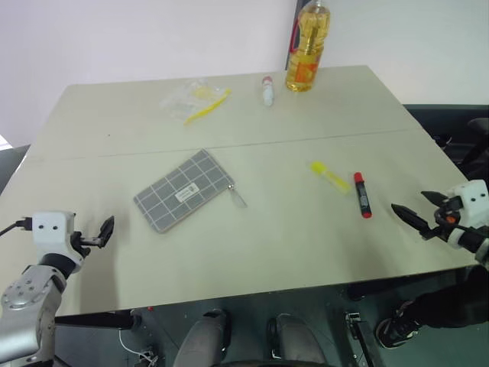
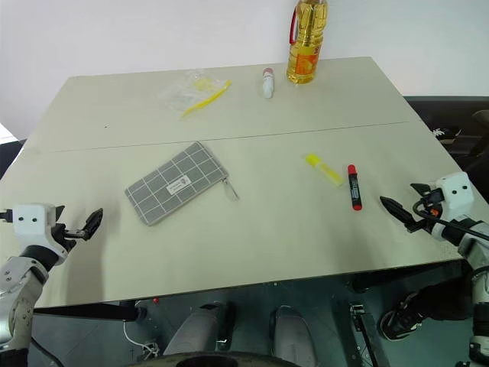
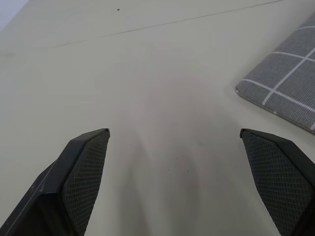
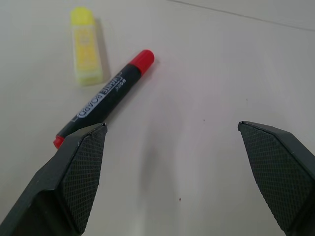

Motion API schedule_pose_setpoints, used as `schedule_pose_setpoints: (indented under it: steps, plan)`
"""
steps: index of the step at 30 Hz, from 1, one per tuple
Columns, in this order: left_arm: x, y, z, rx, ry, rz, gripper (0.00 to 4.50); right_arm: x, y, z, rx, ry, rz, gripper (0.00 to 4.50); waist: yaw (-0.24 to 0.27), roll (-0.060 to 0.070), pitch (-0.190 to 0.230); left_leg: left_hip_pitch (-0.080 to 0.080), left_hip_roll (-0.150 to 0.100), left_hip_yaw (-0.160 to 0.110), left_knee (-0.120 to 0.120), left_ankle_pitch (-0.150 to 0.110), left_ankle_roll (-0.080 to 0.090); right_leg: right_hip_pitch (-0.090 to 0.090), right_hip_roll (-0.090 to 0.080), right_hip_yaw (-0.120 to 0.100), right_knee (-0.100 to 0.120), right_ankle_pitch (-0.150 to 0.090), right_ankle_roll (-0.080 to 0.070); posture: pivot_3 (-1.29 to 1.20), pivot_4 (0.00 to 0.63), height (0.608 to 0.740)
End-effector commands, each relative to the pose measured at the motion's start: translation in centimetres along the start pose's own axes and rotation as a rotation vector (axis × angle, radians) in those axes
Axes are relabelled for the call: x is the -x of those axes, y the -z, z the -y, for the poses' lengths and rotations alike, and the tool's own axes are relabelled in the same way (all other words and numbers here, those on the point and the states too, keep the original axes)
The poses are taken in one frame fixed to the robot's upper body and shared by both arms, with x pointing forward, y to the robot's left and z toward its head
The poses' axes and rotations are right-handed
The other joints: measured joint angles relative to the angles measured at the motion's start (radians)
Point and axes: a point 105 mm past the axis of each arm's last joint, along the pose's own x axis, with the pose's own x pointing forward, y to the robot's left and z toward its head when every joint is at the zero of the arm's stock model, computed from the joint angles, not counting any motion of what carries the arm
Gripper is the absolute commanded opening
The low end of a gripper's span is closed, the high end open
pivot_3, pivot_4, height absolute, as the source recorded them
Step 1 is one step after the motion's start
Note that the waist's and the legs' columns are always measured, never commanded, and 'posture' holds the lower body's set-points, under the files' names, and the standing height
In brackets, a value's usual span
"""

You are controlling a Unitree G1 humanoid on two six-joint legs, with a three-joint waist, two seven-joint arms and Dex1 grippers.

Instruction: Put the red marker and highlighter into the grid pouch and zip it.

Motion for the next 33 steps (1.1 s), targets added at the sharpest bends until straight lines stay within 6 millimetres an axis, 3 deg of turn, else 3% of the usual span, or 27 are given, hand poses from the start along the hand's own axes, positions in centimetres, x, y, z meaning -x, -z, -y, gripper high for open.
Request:
schedule_pose_setpoints:
  steps: [1,17,28,33]
  plan:
    - [0.1,-1.0,0.1,0.007,-0.001,0.025,4.5,-0.1,-1.3,0.1,0.035,0.002,0.044,4.43,0.0,0.0,0.0,0.0,0.0,0.0,0.0,0.0,0.0,0.0,0.0,0.0,0.0,0.0,0.0,0.0,0.15,0.74]
    - [0.2,-1.3,0.3,-0.005,-0.025,0.035,4.5,-2.4,-3.2,-1.7,0.037,-0.047,0.113,4.43,0.0,0.0,0.0,0.0,0.0,0.001,0.0,0.0,0.0,0.0,0.0,0.0,0.0,0.0,0.0,0.0,0.15,0.74]
    - [0.0,-1.1,1.2,-0.036,-0.012,0.052,4.5,-5.7,-6.2,-6.8,0.024,-0.163,0.207,4.43,0.003,0.0,0.0,0.0,0.0,0.002,0.0,0.0,0.0,0.0,-0.001,0.0,0.001,0.001,0.001,0.0,0.15,0.74]
    - [-0.2,-2.1,1.3,-0.175,0.035,0.077,4.5,-7.2,-7.3,-9.9,0.025,-0.223,0.229,4.43,0.0,0.0,0.0,0.0,0.0,0.002,0.0,0.0,0.0,-0.001,-0.001,0.0,0.001,0.001,0.001,0.0,0.15,0.74]
